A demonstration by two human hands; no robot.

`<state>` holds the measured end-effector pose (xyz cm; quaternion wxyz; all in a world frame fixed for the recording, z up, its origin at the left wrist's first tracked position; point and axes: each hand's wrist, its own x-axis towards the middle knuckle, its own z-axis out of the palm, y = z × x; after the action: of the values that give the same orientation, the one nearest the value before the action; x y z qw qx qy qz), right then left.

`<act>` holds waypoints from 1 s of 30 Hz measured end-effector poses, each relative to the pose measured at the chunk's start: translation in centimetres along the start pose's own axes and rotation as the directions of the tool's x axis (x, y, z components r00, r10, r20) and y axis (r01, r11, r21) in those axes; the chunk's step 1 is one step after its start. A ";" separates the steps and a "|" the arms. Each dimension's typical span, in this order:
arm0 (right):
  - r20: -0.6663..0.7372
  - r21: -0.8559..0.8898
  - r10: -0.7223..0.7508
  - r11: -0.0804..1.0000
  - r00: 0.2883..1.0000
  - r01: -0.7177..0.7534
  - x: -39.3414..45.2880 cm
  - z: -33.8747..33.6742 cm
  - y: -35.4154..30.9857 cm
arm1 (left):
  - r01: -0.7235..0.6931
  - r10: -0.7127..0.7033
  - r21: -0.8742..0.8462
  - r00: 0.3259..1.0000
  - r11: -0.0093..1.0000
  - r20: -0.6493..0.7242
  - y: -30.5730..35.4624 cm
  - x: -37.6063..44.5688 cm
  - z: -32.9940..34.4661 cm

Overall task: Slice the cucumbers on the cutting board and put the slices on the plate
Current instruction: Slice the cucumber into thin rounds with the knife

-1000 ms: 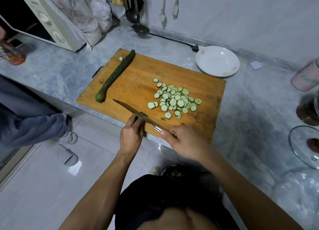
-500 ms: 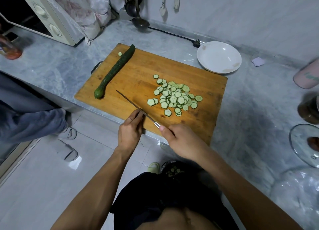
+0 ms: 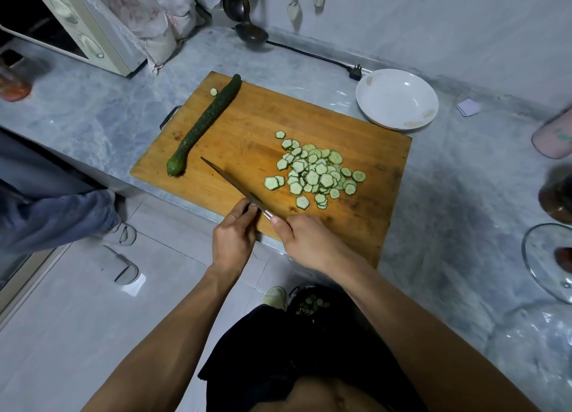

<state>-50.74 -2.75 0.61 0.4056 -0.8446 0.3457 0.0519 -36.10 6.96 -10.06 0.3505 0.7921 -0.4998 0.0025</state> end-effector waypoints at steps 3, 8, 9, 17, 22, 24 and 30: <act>-0.020 0.011 -0.010 1.000 1.000 0.010 0.6 0.7 0.5 | 0.032 -0.033 -0.022 0.999 0.999 -0.013 0.0 0.0 0.1; -0.037 0.046 -0.008 0.999 0.999 0.010 0.5 -0.3 0.9 | 0.089 -0.096 -0.100 0.993 0.991 -0.068 0.2 0.0 0.3; -0.041 0.057 -0.005 0.998 0.999 0.007 0.3 -0.8 1.1 | 0.103 -0.113 -0.115 0.990 0.988 -0.081 0.3 0.1 0.3; -0.032 0.011 -0.075 0.997 0.997 0.075 -2.8 -2.3 1.3 | 0.090 -0.096 -0.091 0.993 0.992 -0.063 -0.5 0.0 0.5; -0.016 -0.012 -0.076 0.997 0.997 0.076 -3.2 -2.1 0.7 | 0.106 -0.107 -0.013 0.991 0.994 -0.075 -0.5 -0.2 0.7; -0.022 -0.017 -0.072 0.997 0.997 0.071 -3.2 -1.9 0.5 | 0.119 -0.123 -0.045 0.989 0.992 -0.077 -0.3 -0.2 0.8; -0.041 -0.038 -0.093 0.995 0.995 0.092 -3.1 -0.9 0.8 | 0.162 -0.167 -0.070 0.983 0.984 -0.071 0.0 -0.3 1.3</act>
<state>-53.78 -2.11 1.82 0.3850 -0.8677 0.3137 0.0214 -36.77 6.49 -11.15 0.3934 0.8184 -0.4188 -0.0122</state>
